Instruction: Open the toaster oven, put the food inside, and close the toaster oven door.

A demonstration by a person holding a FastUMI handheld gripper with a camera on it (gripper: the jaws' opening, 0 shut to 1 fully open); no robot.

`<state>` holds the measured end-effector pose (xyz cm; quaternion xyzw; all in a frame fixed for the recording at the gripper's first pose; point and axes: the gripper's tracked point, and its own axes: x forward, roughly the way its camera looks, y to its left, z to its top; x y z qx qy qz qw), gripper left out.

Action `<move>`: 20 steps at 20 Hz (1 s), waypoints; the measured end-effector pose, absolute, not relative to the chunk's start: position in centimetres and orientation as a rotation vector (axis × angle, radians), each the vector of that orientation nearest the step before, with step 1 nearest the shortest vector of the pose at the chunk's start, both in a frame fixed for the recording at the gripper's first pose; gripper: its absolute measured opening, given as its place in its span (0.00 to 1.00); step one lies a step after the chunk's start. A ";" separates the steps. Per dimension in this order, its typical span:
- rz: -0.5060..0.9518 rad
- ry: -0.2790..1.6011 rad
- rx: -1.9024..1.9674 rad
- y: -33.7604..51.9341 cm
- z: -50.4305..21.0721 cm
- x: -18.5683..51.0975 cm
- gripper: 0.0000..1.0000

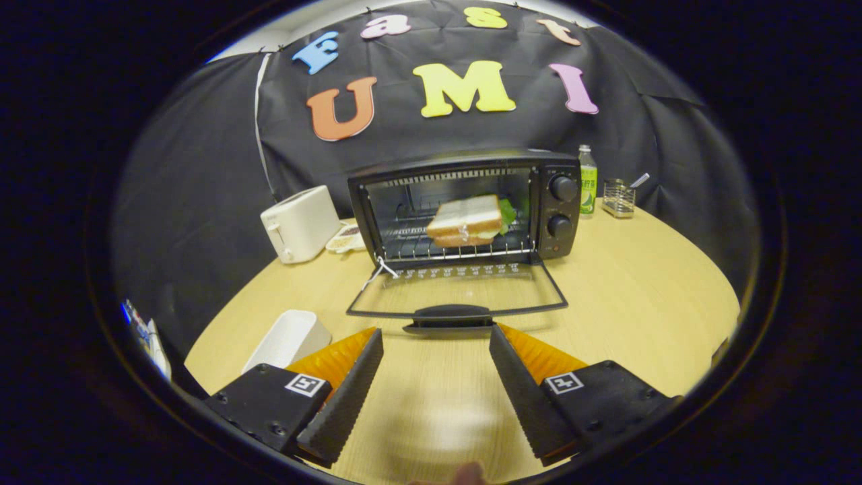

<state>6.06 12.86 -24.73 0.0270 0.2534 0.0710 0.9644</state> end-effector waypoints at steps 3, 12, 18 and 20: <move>0.119 0.564 0.027 12.4 -26.9 7.0 1.00; 0.032 0.666 -0.006 11.0 -30.5 10.5 1.00; -0.012 0.644 -0.010 10.8 -30.1 11.0 1.00; -0.015 0.580 -0.020 11.0 -28.0 11.0 1.00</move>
